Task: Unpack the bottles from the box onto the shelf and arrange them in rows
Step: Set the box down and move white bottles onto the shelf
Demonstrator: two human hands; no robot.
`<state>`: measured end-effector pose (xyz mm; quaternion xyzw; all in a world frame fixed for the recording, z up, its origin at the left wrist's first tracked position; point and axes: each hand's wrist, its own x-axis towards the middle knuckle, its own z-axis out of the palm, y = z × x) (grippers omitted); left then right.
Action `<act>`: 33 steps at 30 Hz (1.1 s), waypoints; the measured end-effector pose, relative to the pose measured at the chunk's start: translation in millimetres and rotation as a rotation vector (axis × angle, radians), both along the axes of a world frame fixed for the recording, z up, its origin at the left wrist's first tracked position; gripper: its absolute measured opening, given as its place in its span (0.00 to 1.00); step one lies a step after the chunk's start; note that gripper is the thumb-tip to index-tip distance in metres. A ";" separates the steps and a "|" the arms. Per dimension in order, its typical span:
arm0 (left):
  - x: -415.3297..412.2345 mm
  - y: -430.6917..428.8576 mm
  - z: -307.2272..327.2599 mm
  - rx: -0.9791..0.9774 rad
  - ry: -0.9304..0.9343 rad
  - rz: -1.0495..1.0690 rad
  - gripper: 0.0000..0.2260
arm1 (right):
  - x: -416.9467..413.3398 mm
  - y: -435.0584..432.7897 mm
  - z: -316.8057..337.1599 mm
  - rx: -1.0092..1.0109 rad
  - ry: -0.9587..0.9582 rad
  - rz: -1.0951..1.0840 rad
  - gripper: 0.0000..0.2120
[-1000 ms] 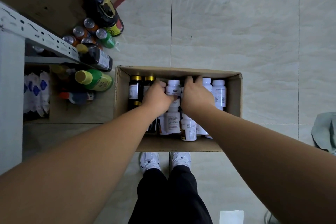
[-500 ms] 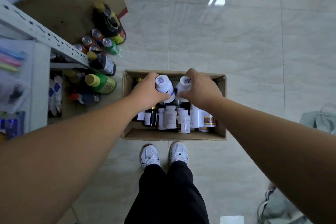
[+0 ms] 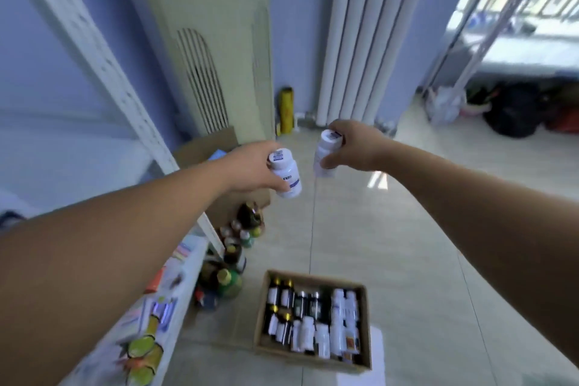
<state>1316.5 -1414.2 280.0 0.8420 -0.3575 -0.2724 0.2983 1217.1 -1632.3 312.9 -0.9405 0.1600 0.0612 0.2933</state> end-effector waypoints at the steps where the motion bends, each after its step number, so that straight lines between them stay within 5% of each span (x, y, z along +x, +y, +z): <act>1: -0.3 4.8 36.0 -0.025 -0.038 -0.004 0.17 | 5.8 3.1 34.2 -0.041 -0.028 0.025 0.19; 6: -21.3 50.5 187.5 -0.054 -0.196 0.056 0.20 | 24.9 31.4 180.5 -0.213 -0.188 0.175 0.20; 13: -110.4 198.1 311.2 0.003 -0.345 0.295 0.21 | 26.3 152.4 301.1 -0.159 -0.386 0.516 0.18; 23: -296.3 410.3 354.1 0.161 -0.428 0.864 0.14 | -35.8 406.4 340.0 -0.032 -0.441 0.996 0.18; 33: -472.6 605.6 339.0 0.308 -0.404 1.220 0.14 | -153.9 672.0 322.4 0.116 -0.412 1.340 0.20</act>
